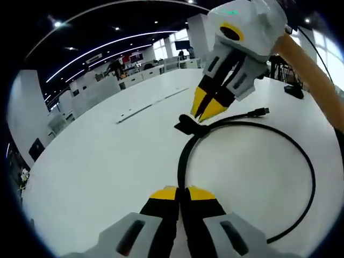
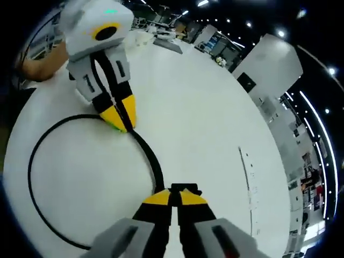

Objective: Find the charging cable on the desk, coil it up and secure with Velcro.

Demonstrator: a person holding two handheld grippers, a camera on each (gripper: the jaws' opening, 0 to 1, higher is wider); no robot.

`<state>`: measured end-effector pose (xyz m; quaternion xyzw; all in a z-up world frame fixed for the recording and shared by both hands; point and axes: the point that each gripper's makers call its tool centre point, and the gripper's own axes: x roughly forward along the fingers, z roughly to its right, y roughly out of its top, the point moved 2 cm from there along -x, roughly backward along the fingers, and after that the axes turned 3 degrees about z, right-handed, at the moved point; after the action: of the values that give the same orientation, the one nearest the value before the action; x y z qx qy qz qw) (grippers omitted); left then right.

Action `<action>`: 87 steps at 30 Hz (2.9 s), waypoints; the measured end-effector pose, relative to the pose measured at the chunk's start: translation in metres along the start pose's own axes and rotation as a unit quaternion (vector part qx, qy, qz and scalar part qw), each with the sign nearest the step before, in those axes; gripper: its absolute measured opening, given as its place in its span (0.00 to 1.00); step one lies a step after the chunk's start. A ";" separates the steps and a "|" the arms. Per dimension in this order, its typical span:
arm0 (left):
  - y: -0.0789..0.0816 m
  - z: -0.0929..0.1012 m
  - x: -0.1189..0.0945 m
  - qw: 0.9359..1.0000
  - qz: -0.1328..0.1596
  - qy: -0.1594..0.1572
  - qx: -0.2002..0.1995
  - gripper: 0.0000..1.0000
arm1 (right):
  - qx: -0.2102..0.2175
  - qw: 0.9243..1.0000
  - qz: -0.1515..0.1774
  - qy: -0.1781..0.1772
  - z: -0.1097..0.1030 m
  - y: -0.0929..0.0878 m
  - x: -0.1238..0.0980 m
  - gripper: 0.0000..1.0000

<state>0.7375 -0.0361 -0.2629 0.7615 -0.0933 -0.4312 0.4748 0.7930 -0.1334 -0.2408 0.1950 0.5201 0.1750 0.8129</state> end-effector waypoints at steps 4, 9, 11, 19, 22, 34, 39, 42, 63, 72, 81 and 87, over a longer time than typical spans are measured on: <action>-0.001 0.001 -0.002 1.000 0.003 -0.001 -0.002 0.06 | -0.004 0.999 -0.039 0.007 0.005 -0.003 0.007 0.03; -0.002 0.002 -0.003 1.000 0.005 -0.003 -0.006 0.06 | -0.010 0.998 -0.059 0.018 -0.002 -0.011 0.013 0.03; -0.002 0.002 -0.004 1.000 0.005 -0.004 -0.007 0.06 | -0.007 0.998 -0.067 0.011 0.001 -0.015 0.017 0.03; -0.001 0.003 -0.004 1.000 0.005 -0.003 -0.006 0.06 | -0.015 0.997 -0.067 0.035 -0.017 -0.013 0.011 0.03; -0.001 0.003 -0.004 1.000 0.005 -0.003 -0.006 0.06 | -0.017 0.997 -0.070 0.036 -0.018 -0.013 0.011 0.03; -0.001 0.002 -0.003 1.000 0.006 -0.003 -0.006 0.06 | -0.066 0.992 -0.101 0.035 -0.014 -0.011 0.016 0.03; -0.001 0.001 -0.003 1.000 0.006 -0.003 -0.007 0.06 | -0.064 0.992 -0.105 0.025 -0.012 -0.011 0.016 0.03; -0.001 0.001 -0.003 1.000 0.006 -0.003 -0.007 0.06 | -0.061 0.993 -0.102 0.021 -0.011 -0.012 0.017 0.03; -0.002 0.000 -0.002 1.000 0.008 -0.003 -0.008 0.06 | -0.034 0.994 -0.098 -0.038 0.008 -0.021 0.026 0.03; -0.002 0.000 -0.002 1.000 0.008 -0.004 -0.007 0.06 | -0.023 0.994 -0.093 -0.053 0.016 -0.024 0.029 0.03; -0.001 -0.006 -0.001 1.000 0.009 -0.005 -0.007 0.06 | -0.021 0.992 -0.096 -0.074 0.024 -0.025 0.032 0.03; -0.001 -0.005 -0.001 1.000 0.010 -0.005 -0.008 0.06 | -0.013 0.995 -0.068 -0.077 0.024 -0.006 0.013 0.03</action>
<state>0.7403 -0.0320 -0.2619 0.7545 -0.0997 -0.4313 0.4846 0.8210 -0.1352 -0.2444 0.1612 0.4660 0.1102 0.8630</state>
